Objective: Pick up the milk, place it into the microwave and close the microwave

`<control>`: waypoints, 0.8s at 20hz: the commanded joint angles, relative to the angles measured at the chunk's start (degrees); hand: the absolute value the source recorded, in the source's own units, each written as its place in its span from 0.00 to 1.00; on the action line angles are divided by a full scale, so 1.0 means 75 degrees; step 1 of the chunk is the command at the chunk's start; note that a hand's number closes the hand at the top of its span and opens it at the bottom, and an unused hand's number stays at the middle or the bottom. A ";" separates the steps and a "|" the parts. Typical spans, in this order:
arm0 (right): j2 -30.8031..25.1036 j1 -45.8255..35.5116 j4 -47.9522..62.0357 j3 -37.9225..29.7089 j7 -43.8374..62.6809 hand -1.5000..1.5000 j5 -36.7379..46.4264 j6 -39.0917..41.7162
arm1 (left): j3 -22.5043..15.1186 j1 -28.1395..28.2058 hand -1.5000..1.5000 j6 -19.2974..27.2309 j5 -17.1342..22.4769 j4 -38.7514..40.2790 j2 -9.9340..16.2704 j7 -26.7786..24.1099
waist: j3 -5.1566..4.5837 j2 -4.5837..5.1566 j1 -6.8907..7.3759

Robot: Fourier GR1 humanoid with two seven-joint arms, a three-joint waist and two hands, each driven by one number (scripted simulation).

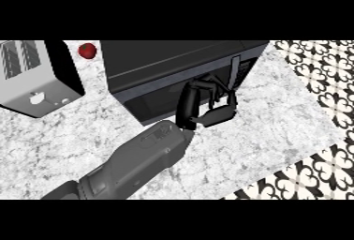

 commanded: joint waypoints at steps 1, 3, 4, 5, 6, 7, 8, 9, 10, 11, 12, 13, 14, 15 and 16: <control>-0.0091 -0.0037 0.0021 0.0003 -0.0018 0.00 -0.0290 0.0183 | -0.0040 -0.0352 1.00 0.0117 0.0083 0.0944 0.0001 0.0420 | 0.0012 0.0099 -0.0088; -0.0157 -0.0056 -0.0117 0.0108 0.0046 0.00 -0.0358 0.0238 | -0.0022 -0.0319 1.00 0.0216 0.0175 0.1082 0.0001 0.0545 | -0.0010 0.0083 0.0040; -0.0145 0.0016 -0.0013 0.0090 0.0037 0.00 -0.0354 0.0302 | 0.0095 -0.0325 1.00 0.0307 0.0304 0.1070 0.0001 0.0597 | 0.0002 0.0103 0.0046; -0.0163 0.0064 -0.0021 0.0068 0.0015 0.00 -0.0479 0.0362 | 0.0046 -0.0245 1.00 0.0348 0.0310 0.1195 0.0001 0.0635 | 0.0002 0.0060 0.0109; -0.0230 0.0088 -0.0063 0.0073 0.0076 0.00 -0.0499 0.0315 | -0.0015 -0.0239 1.00 0.0392 0.0346 0.1169 0.0001 0.0619 | -0.0018 0.0030 0.0113; -0.0248 0.0025 -0.0022 0.0054 0.0066 0.00 -0.0511 0.0322 | 0.0006 -0.0273 1.00 0.0431 0.0422 0.1192 0.0001 0.0691 | -0.0017 0.0048 0.0242; -0.0305 0.0086 -0.0044 0.0040 0.0103 0.00 -0.0521 0.0348 | -0.0030 -0.0261 1.00 0.0491 0.0427 0.1270 0.0000 0.0687 | -0.0019 0.0047 0.0221; -0.0289 0.0078 -0.0005 -0.0047 0.0044 0.00 -0.0598 0.0323 | -0.0033 -0.0201 1.00 0.0591 0.0478 0.1288 0.0000 0.0647 | -0.0019 0.0038 0.0247; -0.0303 0.0120 -0.0098 -0.0036 0.0066 0.00 -0.0593 0.0323 | -0.0127 -0.0129 1.00 0.0616 0.0541 0.1315 0.0000 0.0718 | -0.0026 -0.0036 0.0327; -0.0284 0.0147 -0.0097 -0.0078 0.0051 0.00 -0.0579 0.0288 | -0.0105 -0.0068 1.00 0.0752 0.0582 0.1417 0.0000 0.0722 | -0.0024 -0.0024 0.0386; -0.0396 0.0205 -0.0073 -0.0187 0.0090 0.00 -0.0596 0.0282 | -0.0046 0.0014 1.00 0.0786 0.0658 0.1432 0.0000 0.0655 | -0.0039 -0.0025 0.0389; -0.0331 0.0187 -0.0148 -0.0122 0.0071 0.00 -0.0668 0.0219 | -0.0021 -0.0001 1.00 0.0784 0.0764 0.1412 0.0000 0.0729 | -0.0047 -0.0027 0.0508; -0.0406 0.0312 -0.0166 -0.0164 0.0101 0.00 -0.0712 0.0323 | -0.0101 0.0083 1.00 0.0817 0.0807 0.1384 0.0000 0.0680 | -0.0043 -0.0056 0.0406; -0.0392 0.0348 -0.0071 -0.0247 0.0078 0.00 -0.0804 0.0213 | -0.0009 0.0048 1.00 0.0671 0.0909 0.1406 0.0000 0.0720 | -0.0049 -0.0059 0.0554; -0.0477 0.0275 -0.0130 -0.0276 0.0097 0.00 -0.0825 0.0221 | -0.0120 0.0027 1.00 0.0630 0.0935 0.1379 0.0000 0.0742 | -0.0053 -0.0048 0.0588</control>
